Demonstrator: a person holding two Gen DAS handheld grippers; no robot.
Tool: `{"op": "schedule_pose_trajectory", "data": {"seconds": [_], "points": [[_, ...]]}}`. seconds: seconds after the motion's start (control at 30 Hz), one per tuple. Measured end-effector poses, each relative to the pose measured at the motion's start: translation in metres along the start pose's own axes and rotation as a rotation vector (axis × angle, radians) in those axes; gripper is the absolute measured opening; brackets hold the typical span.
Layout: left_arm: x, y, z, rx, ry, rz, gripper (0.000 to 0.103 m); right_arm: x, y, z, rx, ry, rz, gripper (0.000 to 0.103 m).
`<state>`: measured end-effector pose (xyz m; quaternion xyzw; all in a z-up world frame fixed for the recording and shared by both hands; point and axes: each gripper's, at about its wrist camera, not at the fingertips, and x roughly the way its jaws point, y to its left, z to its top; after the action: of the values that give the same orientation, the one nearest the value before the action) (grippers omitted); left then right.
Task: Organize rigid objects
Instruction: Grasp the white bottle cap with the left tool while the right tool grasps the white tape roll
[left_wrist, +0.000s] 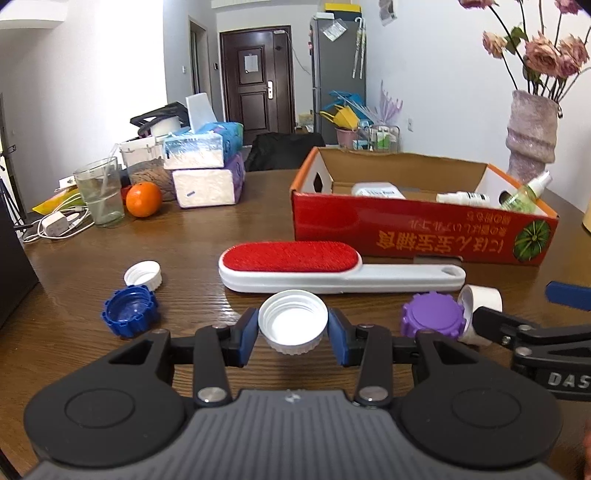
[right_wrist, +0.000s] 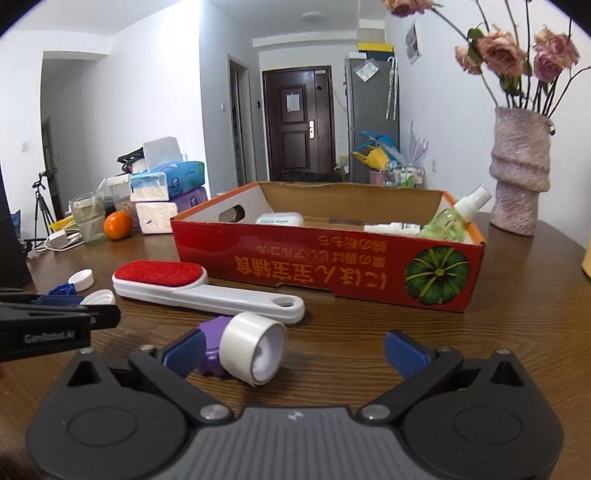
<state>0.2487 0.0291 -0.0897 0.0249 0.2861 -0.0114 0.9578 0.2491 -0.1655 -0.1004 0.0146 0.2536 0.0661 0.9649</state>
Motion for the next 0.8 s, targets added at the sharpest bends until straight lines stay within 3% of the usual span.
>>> {"op": "schedule_pose_trajectory", "data": {"seconds": [0.33,0.5,0.67,0.8], "points": [[-0.009,0.001,0.001,-0.003,-0.026,-0.011,0.042,0.022,-0.004,0.005,0.065,0.061,0.055,0.075],[-0.011,0.000,0.001,0.000,-0.029,-0.019,0.042,0.029,-0.003,0.007,0.084,0.066,0.109,0.055],[-0.012,-0.001,0.000,0.006,-0.030,-0.024,0.042,0.025,-0.006,0.007,0.112,0.040,0.125,0.023],[-0.012,-0.001,0.000,0.004,-0.030,-0.024,0.042,0.019,-0.012,0.005,0.142,0.010,0.122,0.022]]}}
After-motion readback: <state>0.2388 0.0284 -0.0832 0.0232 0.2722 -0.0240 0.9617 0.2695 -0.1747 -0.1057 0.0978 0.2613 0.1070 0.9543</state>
